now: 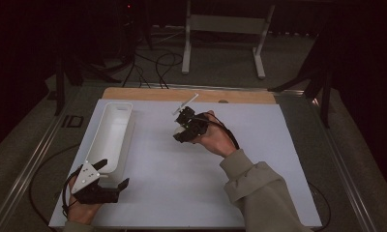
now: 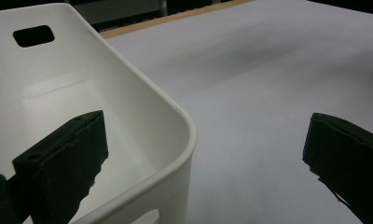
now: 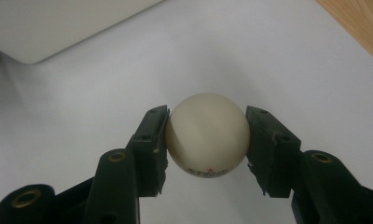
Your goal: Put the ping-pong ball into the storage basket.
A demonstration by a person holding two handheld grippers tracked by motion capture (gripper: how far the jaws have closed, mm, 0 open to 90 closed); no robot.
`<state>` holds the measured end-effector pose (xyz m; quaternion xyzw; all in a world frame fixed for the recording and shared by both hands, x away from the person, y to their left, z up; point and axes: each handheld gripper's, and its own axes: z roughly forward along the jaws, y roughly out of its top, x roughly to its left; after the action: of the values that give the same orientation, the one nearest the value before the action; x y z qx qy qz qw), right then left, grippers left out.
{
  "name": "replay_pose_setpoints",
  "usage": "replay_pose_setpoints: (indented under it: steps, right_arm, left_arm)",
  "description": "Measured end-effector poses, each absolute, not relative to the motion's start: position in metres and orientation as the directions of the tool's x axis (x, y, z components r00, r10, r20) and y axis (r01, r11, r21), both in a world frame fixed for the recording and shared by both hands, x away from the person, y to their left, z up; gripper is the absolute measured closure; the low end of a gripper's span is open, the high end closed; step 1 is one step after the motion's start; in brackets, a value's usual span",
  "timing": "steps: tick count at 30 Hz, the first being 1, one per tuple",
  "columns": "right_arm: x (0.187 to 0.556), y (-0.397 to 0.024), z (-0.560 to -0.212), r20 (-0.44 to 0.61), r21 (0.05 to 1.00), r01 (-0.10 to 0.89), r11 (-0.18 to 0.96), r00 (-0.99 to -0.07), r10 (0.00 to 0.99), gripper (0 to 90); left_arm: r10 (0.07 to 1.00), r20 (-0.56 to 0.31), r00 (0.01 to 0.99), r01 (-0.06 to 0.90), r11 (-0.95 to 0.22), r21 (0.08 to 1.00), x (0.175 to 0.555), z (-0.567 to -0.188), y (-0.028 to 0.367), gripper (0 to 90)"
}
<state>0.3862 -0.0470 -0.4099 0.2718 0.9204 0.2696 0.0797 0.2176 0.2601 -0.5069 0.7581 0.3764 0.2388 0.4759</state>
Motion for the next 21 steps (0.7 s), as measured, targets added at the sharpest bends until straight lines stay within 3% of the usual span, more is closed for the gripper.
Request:
replay_pose_setpoints:
  steps: [21]
  right_arm:
    - [0.387,-0.032,-0.407,0.014,0.552,0.453,0.700,-0.844,0.536,51.1]
  left_arm:
    - [0.798,0.003,0.603,0.343,-0.263,0.902,0.218,-0.507,0.260,0.5]
